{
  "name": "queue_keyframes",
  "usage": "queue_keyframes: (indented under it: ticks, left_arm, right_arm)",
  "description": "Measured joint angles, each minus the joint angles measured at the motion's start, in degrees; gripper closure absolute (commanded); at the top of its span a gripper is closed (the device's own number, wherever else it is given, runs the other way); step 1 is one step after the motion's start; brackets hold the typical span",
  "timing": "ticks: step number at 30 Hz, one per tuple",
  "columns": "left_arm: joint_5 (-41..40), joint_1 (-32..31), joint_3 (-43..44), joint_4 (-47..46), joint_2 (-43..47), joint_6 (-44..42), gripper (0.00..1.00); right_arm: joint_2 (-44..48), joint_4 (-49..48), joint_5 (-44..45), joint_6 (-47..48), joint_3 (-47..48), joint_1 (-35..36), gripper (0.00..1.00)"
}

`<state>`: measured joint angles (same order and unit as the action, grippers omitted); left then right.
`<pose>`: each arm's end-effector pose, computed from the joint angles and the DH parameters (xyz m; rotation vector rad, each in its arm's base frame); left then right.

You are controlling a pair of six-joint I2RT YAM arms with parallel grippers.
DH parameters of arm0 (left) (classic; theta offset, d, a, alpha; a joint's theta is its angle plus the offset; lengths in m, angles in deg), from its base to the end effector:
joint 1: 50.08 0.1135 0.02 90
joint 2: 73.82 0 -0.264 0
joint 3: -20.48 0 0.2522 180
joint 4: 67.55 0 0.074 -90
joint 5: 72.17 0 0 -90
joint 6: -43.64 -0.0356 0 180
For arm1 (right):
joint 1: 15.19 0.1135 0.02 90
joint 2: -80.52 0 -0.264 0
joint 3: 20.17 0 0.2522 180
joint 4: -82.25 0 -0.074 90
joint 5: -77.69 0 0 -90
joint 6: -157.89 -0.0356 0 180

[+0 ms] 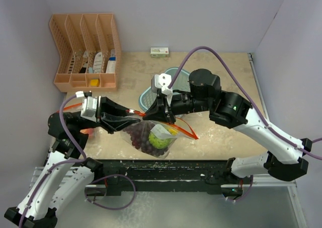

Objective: Place the food in the zip-top bag and seal the zipper
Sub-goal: Zip the zipper food storage bag at the center of the board.

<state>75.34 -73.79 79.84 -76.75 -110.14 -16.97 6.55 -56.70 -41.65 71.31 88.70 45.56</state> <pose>0.0961 -0.0750 0.4182 0.9333 1.0361 -1.2863 0.1110 0.2340 0.5003 -1.2844 1.2703 1.1615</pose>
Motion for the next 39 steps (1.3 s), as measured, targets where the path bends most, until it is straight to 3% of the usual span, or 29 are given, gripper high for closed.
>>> queue_keyframes:
  ticks: [2, 5, 12, 17, 19, 22, 28, 34, 39]
  left_arm:
    - [0.7, 0.0, 0.0, 0.4, 0.2, 0.0, 0.62]
    - [1.7, 0.0, 0.0, 0.9, 0.6, 0.0, 0.69]
    - [1.8, 0.0, 0.0, 1.3, 0.7, 0.0, 1.00]
    - [1.9, 0.0, 0.0, 0.5, 0.0, 0.1, 1.00]
    - [2.3, 0.0, 0.0, -0.2, -0.7, 0.1, 1.00]
    - [2.5, 0.0, 0.0, 1.0, -1.0, -0.3, 1.00]
    - [-0.3, 0.0, 0.3, 10.0, 0.6, -4.5, 1.00]
    - [-0.5, 0.0, 0.8, 12.8, 0.5, -6.1, 1.00]
    - [-0.5, 0.0, 0.9, 15.2, 0.0, -7.3, 1.00]
  right_arm:
    - [0.0, -0.5, 0.0, 0.0, 0.0, 0.0, 1.00]
    - [0.0, -0.7, 0.0, 0.0, 0.0, 0.0, 1.00]
    - [0.0, -0.6, -0.2, 0.0, 0.0, 0.0, 1.00]
    - [0.0, -0.6, -0.2, 0.0, 0.0, 0.0, 0.93]
    - [0.1, -0.5, 0.0, -0.1, 0.0, 0.0, 0.84]
    - [0.4, -1.6, 1.4, -0.2, 0.0, 0.0, 0.57]
    - [6.2, -4.1, 6.7, 0.2, -5.1, 0.1, 0.34]
    - [10.3, -5.3, 7.8, 0.1, -7.2, 0.1, 0.33]
    - [5.8, -6.2, 7.3, -0.5, -5.0, 0.1, 0.34]
